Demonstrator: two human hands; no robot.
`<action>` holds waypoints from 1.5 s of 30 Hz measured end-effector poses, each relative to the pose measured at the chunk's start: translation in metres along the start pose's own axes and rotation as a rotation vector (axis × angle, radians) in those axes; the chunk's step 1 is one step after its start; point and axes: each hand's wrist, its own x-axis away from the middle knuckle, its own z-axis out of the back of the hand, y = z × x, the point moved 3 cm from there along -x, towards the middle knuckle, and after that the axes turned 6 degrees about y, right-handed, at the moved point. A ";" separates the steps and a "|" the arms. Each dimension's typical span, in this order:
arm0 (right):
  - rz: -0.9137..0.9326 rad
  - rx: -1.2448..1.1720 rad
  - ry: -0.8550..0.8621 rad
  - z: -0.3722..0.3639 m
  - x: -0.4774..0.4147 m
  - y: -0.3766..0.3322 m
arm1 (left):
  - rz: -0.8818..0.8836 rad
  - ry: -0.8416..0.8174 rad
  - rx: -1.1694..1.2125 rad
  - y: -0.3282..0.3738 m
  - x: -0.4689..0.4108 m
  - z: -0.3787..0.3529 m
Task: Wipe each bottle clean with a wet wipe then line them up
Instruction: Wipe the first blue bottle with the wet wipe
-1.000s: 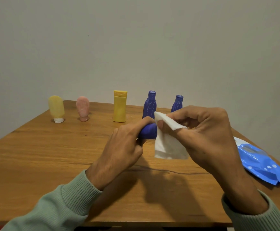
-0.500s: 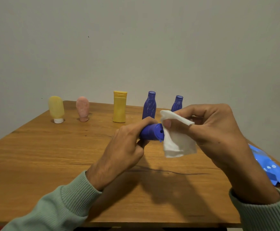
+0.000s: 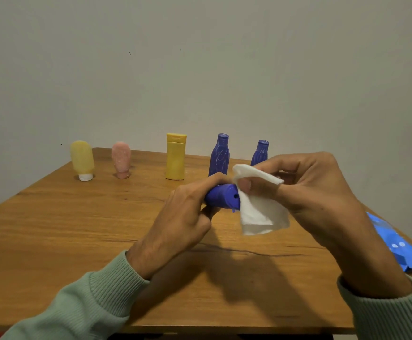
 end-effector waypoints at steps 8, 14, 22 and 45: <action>0.000 -0.030 0.020 0.012 -0.002 -0.001 | 0.059 0.050 0.074 0.000 -0.004 0.003; -0.005 -0.088 0.058 0.009 -0.001 -0.001 | 0.041 0.051 0.071 0.001 -0.002 0.001; 0.087 0.069 -0.058 -0.005 0.003 -0.003 | 0.123 0.001 0.103 0.001 -0.001 0.001; 0.089 0.041 0.077 0.030 0.000 -0.012 | 0.128 0.015 0.056 -0.002 -0.003 0.002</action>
